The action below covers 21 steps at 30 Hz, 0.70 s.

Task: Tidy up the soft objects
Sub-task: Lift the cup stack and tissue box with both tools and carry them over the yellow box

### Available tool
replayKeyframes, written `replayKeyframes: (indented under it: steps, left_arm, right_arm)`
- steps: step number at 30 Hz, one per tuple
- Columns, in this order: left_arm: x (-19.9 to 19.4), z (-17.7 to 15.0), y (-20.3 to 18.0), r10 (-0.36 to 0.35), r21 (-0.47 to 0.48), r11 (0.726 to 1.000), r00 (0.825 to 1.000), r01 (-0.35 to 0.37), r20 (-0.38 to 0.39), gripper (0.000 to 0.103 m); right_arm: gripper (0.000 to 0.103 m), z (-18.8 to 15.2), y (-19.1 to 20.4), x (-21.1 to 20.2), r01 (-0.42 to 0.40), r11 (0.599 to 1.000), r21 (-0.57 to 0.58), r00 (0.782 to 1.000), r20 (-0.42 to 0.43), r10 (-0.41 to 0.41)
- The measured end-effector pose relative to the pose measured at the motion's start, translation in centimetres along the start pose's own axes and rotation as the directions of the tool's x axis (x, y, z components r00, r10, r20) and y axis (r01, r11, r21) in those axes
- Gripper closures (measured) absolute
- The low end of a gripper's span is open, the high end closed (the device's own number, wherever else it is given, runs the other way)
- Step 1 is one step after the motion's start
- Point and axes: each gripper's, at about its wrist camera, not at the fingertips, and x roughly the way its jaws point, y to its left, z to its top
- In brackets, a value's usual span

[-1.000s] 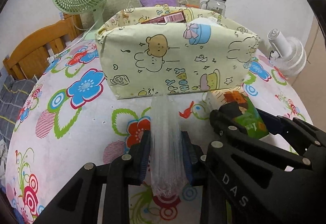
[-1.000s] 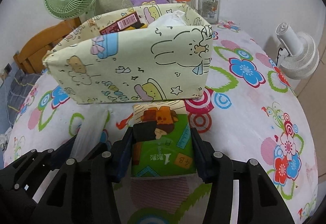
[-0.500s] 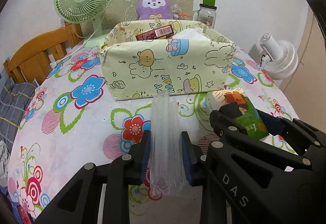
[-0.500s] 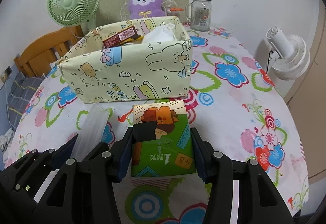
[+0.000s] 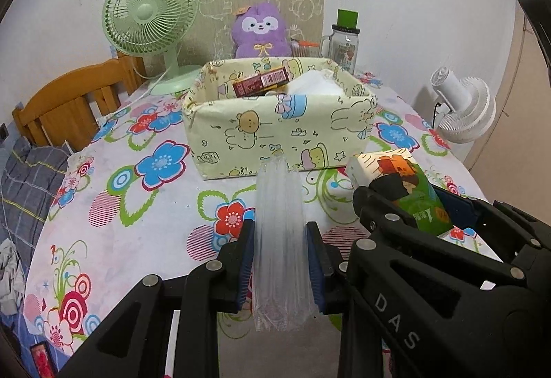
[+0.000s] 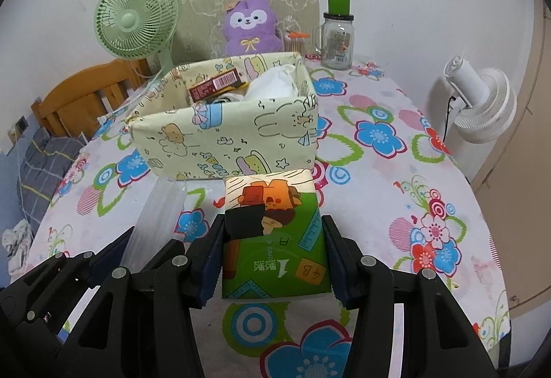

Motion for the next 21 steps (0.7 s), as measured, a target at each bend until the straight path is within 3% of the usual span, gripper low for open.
replayKeyframes:
  steps: [21]
  left_arm:
    - [-4.8,1.5,-1.0,-0.008,0.015,1.0,0.997,0.007,0.077,0.075]
  right_arm:
    - [0.047,1.3,-0.3,-5.5,0.004,1.0,0.001,0.996,0.085,-0.004]
